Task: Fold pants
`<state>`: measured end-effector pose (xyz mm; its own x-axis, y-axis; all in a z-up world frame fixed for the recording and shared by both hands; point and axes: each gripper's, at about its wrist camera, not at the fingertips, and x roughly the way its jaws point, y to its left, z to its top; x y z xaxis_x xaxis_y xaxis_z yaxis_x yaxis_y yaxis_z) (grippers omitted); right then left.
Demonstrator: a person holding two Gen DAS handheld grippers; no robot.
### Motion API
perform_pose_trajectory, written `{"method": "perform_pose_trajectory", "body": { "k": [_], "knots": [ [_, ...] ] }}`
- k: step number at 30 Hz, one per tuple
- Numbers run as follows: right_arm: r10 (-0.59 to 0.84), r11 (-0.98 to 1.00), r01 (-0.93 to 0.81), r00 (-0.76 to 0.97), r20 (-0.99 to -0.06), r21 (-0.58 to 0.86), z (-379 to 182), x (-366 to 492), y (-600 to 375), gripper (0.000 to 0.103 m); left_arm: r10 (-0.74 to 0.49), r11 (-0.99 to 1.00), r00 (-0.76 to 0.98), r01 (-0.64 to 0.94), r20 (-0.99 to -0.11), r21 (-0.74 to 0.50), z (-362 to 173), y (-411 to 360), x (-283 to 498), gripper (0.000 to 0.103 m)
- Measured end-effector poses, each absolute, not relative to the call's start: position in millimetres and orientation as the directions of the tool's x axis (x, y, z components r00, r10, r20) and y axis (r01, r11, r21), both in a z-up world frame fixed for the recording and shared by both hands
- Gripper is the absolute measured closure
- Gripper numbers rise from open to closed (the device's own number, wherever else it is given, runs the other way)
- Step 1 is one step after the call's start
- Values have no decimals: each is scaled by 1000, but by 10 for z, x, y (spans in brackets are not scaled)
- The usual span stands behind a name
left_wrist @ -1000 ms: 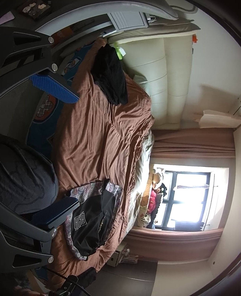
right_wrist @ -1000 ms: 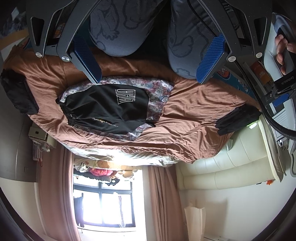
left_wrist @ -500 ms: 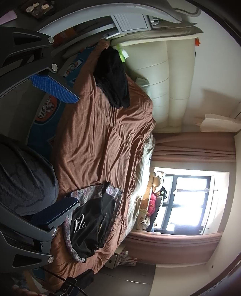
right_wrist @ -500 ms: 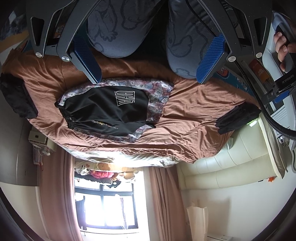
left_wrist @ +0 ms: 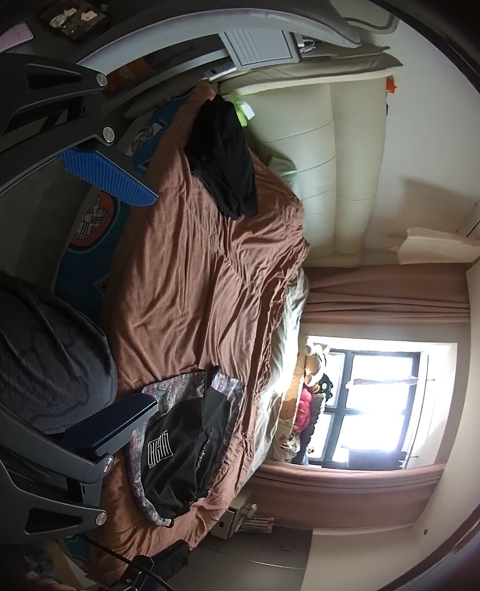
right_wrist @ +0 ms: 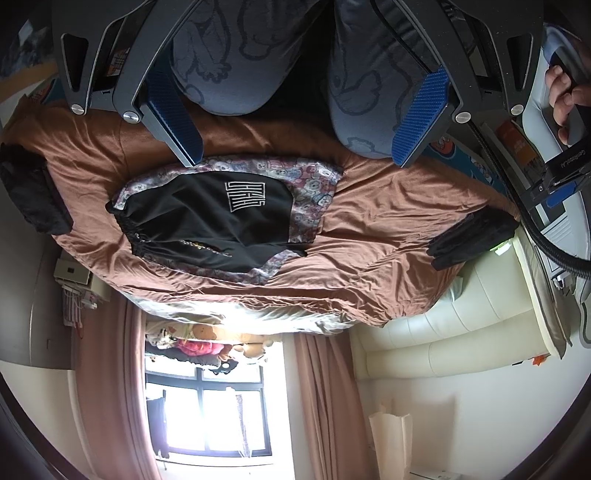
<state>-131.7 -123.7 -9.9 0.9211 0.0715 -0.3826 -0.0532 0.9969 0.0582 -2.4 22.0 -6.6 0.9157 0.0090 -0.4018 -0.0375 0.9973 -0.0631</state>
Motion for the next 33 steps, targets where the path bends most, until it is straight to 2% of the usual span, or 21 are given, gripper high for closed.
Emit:
{"method": "perform_pose_trajectory", "body": {
  "k": [33],
  "knots": [
    [30,997,-1,932,-360,79,-153,-1221,-1433,0,-20,996,915,-16,-402,-86,-71,132,173,0]
  ]
}}
